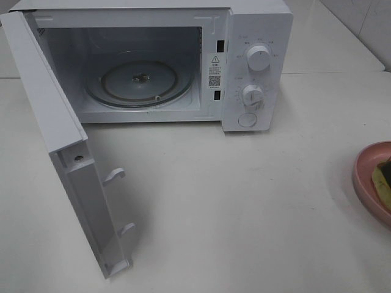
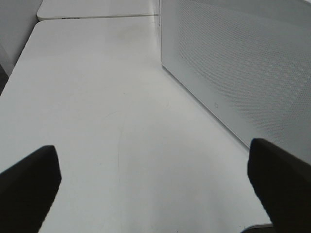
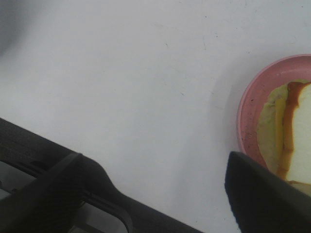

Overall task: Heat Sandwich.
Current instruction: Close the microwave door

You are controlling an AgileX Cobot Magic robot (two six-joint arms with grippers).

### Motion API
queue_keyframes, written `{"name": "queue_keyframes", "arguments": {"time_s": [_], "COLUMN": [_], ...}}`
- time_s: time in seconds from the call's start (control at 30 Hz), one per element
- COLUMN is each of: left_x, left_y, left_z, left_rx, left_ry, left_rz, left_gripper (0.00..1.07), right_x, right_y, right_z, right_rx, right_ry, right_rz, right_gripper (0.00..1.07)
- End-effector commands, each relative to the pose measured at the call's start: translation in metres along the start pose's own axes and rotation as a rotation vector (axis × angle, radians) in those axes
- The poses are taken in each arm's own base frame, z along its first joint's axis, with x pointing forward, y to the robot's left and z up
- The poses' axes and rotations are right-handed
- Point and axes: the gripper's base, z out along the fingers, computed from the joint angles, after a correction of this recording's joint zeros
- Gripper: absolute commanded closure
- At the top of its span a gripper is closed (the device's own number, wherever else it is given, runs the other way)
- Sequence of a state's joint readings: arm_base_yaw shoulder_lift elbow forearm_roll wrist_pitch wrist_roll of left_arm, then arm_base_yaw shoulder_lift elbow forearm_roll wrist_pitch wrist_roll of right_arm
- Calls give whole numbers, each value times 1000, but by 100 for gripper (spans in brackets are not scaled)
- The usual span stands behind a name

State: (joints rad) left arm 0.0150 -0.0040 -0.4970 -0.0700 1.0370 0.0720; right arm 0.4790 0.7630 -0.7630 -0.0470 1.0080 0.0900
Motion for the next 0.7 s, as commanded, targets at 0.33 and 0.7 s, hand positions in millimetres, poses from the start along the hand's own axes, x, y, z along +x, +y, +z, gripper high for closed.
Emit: {"name": "queue_keyframes", "arguments": {"time_s": [0.33, 0.7], "left_x": [1, 1], "left_y": [0, 0], "left_z": [-2, -2], "left_rx": [5, 5], "left_ry": [-27, -27], "left_rz": [-1, -1], "left_gripper": [6, 6], "right_x": [47, 82], "right_y": [-4, -7], "right_z": [-34, -26], "right_rx": [-11, -4], "right_ry": [-74, -134], "right_rz": [6, 39], "right_gripper": [31, 31]}}
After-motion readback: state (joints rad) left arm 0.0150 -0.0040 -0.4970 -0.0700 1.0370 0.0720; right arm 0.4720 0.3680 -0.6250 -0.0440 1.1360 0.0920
